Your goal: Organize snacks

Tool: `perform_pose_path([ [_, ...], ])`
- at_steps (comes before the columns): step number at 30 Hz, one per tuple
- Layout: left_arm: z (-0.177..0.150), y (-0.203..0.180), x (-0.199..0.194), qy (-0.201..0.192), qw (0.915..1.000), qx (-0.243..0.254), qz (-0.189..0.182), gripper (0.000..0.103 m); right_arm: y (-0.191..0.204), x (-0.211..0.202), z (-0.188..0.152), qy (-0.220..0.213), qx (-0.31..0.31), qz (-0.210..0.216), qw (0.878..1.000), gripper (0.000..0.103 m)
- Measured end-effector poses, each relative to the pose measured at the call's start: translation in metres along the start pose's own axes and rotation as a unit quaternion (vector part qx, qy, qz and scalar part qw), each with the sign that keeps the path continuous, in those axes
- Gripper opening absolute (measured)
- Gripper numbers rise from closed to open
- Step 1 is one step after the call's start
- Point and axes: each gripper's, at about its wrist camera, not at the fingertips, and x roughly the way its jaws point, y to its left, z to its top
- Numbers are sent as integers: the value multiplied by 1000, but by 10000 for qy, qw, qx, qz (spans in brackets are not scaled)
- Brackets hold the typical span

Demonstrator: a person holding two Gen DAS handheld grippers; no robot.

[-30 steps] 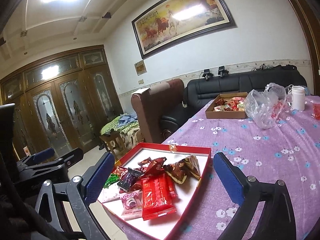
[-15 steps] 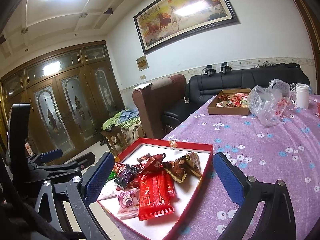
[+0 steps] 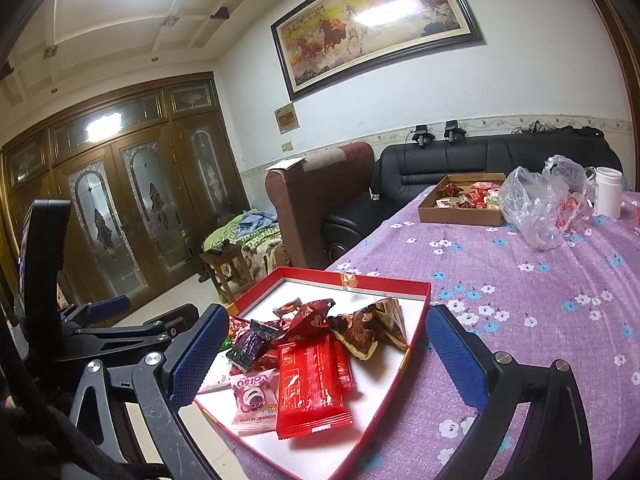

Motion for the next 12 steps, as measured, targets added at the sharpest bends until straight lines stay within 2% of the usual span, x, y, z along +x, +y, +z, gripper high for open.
perform_pose_path([
  [12, 0, -2, 1, -92, 10000, 17, -24, 103, 5, 8, -5, 127, -105, 12, 9999, 100],
])
